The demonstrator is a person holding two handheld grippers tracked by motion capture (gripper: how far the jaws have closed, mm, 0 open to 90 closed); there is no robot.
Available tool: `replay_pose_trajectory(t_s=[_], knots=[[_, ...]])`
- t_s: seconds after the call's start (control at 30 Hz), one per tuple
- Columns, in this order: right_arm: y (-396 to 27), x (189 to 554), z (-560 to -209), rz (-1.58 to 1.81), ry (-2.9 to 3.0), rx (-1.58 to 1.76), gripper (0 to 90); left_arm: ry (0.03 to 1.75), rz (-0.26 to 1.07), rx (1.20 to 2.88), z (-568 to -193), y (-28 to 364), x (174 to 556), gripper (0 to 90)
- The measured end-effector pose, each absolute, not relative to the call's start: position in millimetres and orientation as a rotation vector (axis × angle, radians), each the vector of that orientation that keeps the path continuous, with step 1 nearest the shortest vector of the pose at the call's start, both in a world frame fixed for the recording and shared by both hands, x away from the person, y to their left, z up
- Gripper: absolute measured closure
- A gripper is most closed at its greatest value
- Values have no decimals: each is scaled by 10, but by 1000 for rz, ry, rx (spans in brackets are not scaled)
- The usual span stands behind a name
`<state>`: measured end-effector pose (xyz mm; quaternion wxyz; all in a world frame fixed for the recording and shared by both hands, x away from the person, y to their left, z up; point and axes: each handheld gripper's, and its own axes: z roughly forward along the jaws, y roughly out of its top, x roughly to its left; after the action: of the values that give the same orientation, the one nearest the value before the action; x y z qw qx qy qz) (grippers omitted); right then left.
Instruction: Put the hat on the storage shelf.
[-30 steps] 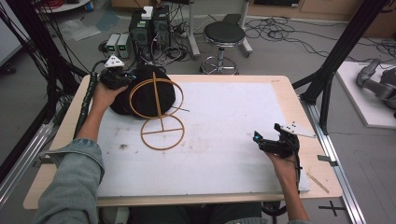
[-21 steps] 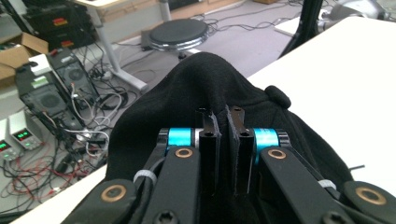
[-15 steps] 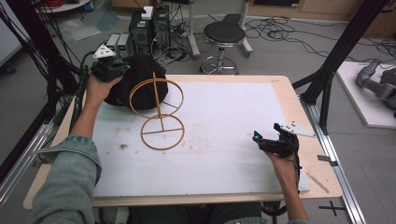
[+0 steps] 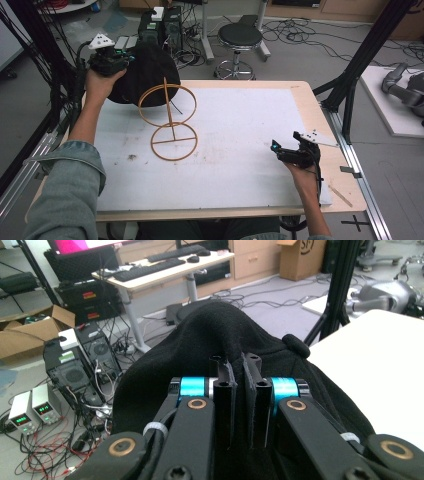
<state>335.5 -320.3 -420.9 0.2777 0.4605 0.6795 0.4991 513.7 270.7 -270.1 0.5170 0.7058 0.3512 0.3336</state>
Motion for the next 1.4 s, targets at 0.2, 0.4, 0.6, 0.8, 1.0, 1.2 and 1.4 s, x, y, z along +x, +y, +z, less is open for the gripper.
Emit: replay_pose_trajectory(t_s=[0.2,0.4,0.6,0.8,1.0,1.2,1.4], knots=[[-3205,3358,-4206,1341,1825,1231,52,851,841,1634,-2549,2710,5100,851],[-3206,3358,-4204,1343,1823,1232,52,856,852,1592,-2432,2735,5066,852],[-3201,3359,-4204,1344,1825,1230,52,855,858,1571,-2300,2732,5015,852],[-3196,3359,-4202,1344,1826,1231,52,823,876,1540,-2121,2724,4934,853],[-3189,3357,-4197,1345,1827,1233,52,807,885,1516,-1985,2709,4872,853],[-3193,3363,-4198,1349,1827,1226,52,778,892,1509,-1856,2668,4795,853],[-3190,3362,-4195,1351,1825,1231,52,749,891,1524,-1740,2633,4727,853]])
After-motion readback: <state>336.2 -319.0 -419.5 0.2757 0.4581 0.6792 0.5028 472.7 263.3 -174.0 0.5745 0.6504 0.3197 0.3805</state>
